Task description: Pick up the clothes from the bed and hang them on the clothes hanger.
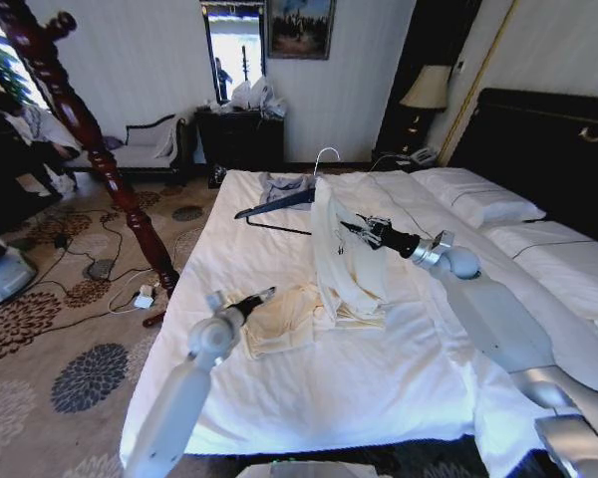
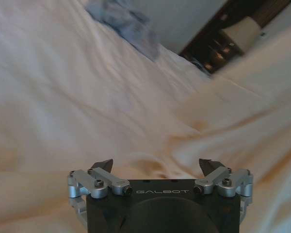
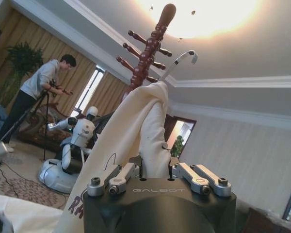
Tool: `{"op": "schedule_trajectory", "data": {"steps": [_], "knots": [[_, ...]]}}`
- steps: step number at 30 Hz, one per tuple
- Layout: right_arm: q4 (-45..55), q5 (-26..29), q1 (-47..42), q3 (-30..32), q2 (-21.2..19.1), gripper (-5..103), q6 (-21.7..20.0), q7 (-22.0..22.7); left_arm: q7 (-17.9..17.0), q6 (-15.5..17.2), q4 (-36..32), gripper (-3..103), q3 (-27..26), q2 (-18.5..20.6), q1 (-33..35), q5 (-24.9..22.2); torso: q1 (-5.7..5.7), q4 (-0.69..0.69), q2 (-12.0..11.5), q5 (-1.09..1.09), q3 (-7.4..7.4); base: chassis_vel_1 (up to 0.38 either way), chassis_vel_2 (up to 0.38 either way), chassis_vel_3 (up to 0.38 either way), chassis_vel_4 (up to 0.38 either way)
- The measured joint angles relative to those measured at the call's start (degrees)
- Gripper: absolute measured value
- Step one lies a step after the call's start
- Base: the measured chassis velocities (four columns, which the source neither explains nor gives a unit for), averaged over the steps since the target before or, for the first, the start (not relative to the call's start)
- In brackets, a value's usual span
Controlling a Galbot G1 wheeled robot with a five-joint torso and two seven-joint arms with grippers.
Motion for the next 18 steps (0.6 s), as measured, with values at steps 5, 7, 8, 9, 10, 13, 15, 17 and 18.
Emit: {"op": "schedule_trajectory", "data": {"steps": [5, 7, 8, 9, 10, 13, 15, 17, 18], "knots": [[0.6, 0.8, 1.1, -0.8, -0.3, 23, -0.2, 0.0, 0.2, 0.0, 4.4, 98, 1.6, -3.5, -3.0, 0.7, 0.00, 0.00, 0.0, 0.01, 0.00, 0.000, 0.000, 0.000, 0.000], [0.6, 1.0, 1.3, -0.9, -0.3, 23, -0.2, 0.0, 0.3, -0.1, 5.1, 98, 1.7, -3.7, -3.5, 0.7, 0.00, 0.00, 0.0, 0.00, 0.00, 0.000, 0.000, 0.000, 0.000], [0.8, 1.2, 1.5, -1.0, -0.3, 23, -0.3, 0.0, 0.4, -0.3, 5.7, 98, 1.8, -3.9, -3.9, 0.5, 0.00, 0.01, 0.0, 0.00, 0.00, 0.000, 0.000, 0.000, 0.000], [0.9, 1.4, 1.8, -1.1, -0.3, 23, -0.4, 0.0, 0.5, -0.4, 6.4, 96, 1.9, -4.0, -4.4, 0.2, 0.00, 0.02, 0.0, 0.00, 0.00, 0.000, 0.000, 0.000, 0.000], [1.1, 1.7, 2.0, -1.3, -0.3, 23, -0.5, 0.0, 0.7, -0.7, 7.2, 93, 1.9, -4.3, -5.3, -0.7, 0.00, 0.02, 0.0, -0.01, 0.00, 0.000, 0.000, 0.000, 0.000], [1.3, 1.9, 2.4, -1.5, -0.3, 23, -0.6, 0.1, 0.9, -0.8, 8.2, 86, 1.9, -4.6, -6.1, -2.5, -0.01, 0.01, 0.0, 0.00, 0.00, 0.000, 0.000, 0.000, 0.000], [1.4, 2.0, 2.7, -1.7, -0.1, 23, -0.6, 0.2, 1.1, -1.2, 9.1, 81, 2.2, -5.0, -6.7, -3.9, 0.00, 0.01, 0.0, 0.00, -0.01, 0.000, 0.000, 0.000, 0.000], [1.4, 2.1, 2.8, -1.8, 0.0, 23, -0.6, 0.2, 1.2, -1.4, 9.4, 75, 2.6, -5.3, -6.8, -4.4, 0.00, 0.01, 0.0, 0.00, -0.01, 0.000, 0.000, 0.000, 0.000], [1.5, 2.2, 2.9, -1.9, 0.0, 23, -0.6, 0.3, 1.2, -1.5, 9.8, 69, 2.9, -5.7, -6.9, -4.7, 0.00, 0.02, 0.0, -0.01, -0.01, 0.000, 0.000, 0.000, 0.000]]}}
